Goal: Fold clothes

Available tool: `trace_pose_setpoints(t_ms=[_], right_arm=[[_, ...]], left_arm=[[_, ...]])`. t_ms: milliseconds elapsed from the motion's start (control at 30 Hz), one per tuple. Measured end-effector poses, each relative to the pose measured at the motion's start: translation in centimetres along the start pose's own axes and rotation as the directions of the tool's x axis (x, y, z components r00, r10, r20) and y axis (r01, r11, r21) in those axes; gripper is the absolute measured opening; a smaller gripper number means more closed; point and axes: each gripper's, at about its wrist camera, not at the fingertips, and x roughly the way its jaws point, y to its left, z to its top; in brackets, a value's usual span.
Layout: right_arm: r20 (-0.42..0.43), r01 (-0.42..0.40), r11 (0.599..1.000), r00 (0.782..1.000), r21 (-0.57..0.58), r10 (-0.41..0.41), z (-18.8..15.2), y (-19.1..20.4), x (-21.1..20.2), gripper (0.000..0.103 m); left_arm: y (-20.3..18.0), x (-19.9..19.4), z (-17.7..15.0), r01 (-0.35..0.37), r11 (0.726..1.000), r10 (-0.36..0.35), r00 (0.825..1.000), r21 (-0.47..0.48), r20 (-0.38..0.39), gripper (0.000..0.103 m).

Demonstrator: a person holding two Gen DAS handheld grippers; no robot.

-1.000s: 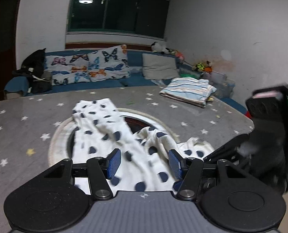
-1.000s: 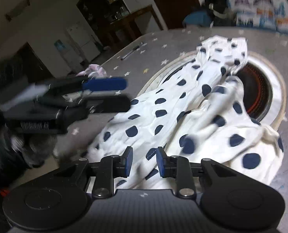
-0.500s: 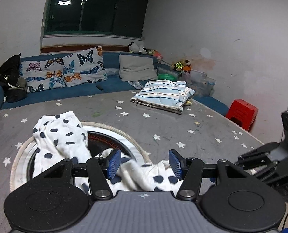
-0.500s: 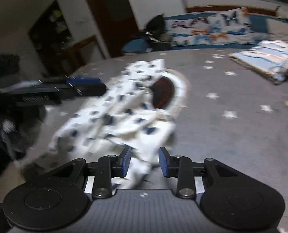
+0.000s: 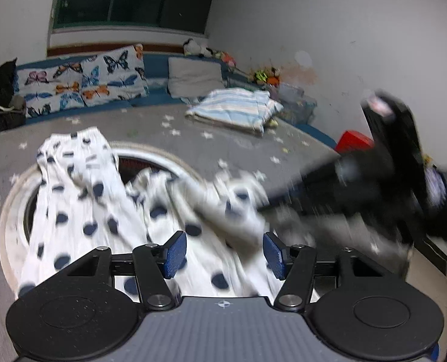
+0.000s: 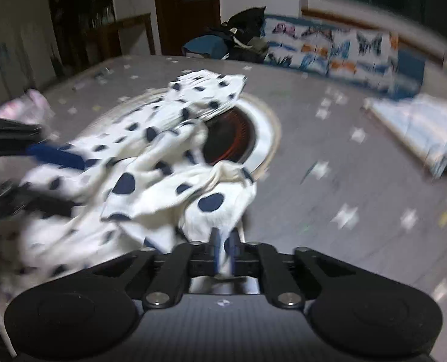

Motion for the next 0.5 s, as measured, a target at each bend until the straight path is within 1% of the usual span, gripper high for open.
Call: trace_pose_setpoints(t_ms=[33,100,167,200,267,300,333,367,400,433,467,500], right_arm=[[0.012,0.052,0.997,0.999,-0.061,-0.052,0.8,0.1,0.1,0.003],[0.058,0.151,0.975,0.988,-0.164,-0.144,2.3,0.2,0.2,0.002],[0.132,0.240,0.943,0.968,-0.231,-0.214,3.8,0.2,0.0,0.002],[0.171,0.285,0.922,0.954,-0.261,-0.246,4.5,0.2,0.0,0.002],[0.252,0.374,0.872,0.919,-0.315,-0.303,6.0,0.3,-0.2,0.002],[0.292,0.418,0.843,0.898,-0.338,-0.328,6.7,0.3,-0.3,0.002],[0.346,0.461,0.821,0.872,-0.338,-0.347,7.3,0.2,-0.6,0.002],[0.377,0.491,0.807,0.852,-0.329,-0.364,7.4,-0.1,-0.8,0.003],[0.395,0.515,0.796,0.836,-0.319,-0.382,7.5,-0.4,-0.9,0.006],[0.385,0.537,0.785,0.826,-0.309,-0.413,7.3,-1.0,-0.7,0.010],[0.353,0.544,0.783,0.826,-0.301,-0.439,6.9,-1.8,-0.3,0.016],[0.317,0.546,0.785,0.830,-0.292,-0.459,6.4,-2.5,0.1,0.019]], left_arm=[[-0.1,0.0,-0.4,0.008,1.000,-0.008,1.000,-0.001,-0.010,0.060],[-0.3,0.3,-1.0,0.020,1.000,-0.020,0.999,-0.004,-0.032,0.061],[-0.6,0.8,-1.6,0.031,1.000,-0.031,0.998,-0.007,-0.053,0.061],[-0.6,0.9,-1.8,0.036,0.999,-0.037,0.998,-0.010,-0.059,0.061],[-0.7,1.2,-2.1,0.048,0.999,-0.049,0.997,-0.018,-0.068,0.061],[-0.7,1.3,-2.1,0.051,0.999,-0.052,0.996,-0.017,-0.072,0.061],[-0.8,1.4,-2.2,0.056,0.998,-0.057,0.995,-0.016,-0.077,0.061],[-0.8,1.5,-2.3,0.061,0.998,-0.062,0.995,-0.015,-0.083,0.061],[-0.8,1.5,-2.4,0.066,0.998,-0.067,0.994,-0.015,-0.090,0.061],[-0.7,1.7,-2.5,0.073,0.997,-0.074,0.993,-0.013,-0.096,0.061],[-0.6,1.8,-2.6,0.080,0.997,-0.081,0.992,-0.012,-0.102,0.061],[-0.6,2.0,-2.6,0.087,0.996,-0.088,0.990,-0.011,-0.108,0.061]])
